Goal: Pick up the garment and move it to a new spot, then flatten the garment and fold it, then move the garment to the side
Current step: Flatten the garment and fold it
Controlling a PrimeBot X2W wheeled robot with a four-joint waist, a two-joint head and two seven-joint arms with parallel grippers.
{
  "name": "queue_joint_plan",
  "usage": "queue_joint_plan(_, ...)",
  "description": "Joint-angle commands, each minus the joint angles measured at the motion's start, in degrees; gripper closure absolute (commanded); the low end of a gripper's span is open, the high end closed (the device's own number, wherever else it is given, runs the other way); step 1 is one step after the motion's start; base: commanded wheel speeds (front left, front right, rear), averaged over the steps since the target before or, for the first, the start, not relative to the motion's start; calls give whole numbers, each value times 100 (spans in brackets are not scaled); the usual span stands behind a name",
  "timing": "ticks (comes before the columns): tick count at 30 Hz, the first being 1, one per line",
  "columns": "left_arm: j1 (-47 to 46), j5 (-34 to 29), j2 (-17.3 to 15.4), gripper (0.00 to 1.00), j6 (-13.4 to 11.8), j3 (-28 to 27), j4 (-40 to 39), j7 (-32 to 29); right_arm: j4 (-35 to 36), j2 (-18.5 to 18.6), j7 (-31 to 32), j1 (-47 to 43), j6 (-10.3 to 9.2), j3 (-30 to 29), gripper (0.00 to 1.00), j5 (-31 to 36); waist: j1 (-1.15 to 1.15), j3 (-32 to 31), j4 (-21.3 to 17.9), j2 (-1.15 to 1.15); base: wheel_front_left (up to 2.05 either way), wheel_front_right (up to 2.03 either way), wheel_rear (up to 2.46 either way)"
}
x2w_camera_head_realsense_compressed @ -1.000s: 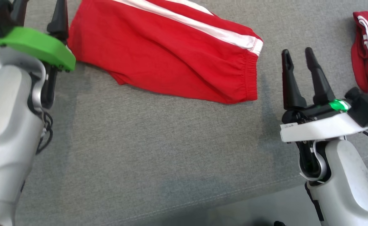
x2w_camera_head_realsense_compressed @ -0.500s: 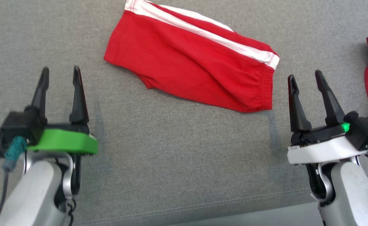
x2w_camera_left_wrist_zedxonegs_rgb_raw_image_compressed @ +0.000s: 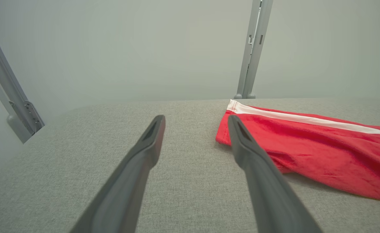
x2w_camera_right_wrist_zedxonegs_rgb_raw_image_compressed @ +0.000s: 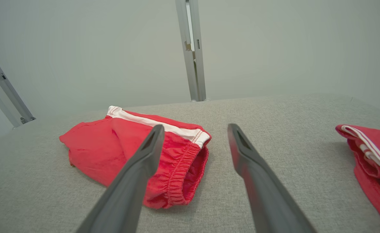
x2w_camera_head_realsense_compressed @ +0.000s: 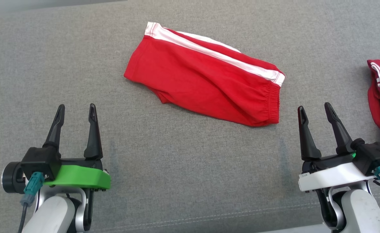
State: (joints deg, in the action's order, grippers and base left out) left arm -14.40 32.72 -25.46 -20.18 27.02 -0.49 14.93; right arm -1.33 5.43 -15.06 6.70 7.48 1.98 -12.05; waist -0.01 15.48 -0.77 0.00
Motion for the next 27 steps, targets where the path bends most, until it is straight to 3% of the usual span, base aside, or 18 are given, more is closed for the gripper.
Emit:
queue_joint_plan(1,37,19,-22,0,33,13,-6,-16,2,-12,-1,-61,1,-4,0,4,1,-67,19,0,0,0,0)
queue_joint_plan(9,-435,15,34,0,253,198,178,-254,77,-33,51,-21,0,-11,0,26,1,-3,-5,0,0,0,0)
queue_joint_plan(20,-2031,268,337,0,1279,645,1721,-1160,122,-74,58,212,0,133,0,85,1,480,-460,0,0,0,0)
queue_joint_plan(27,-2797,345,486,0,1636,715,2873,-1409,106,-93,14,341,0,176,0,120,1,827,-748,0,0,0,0)
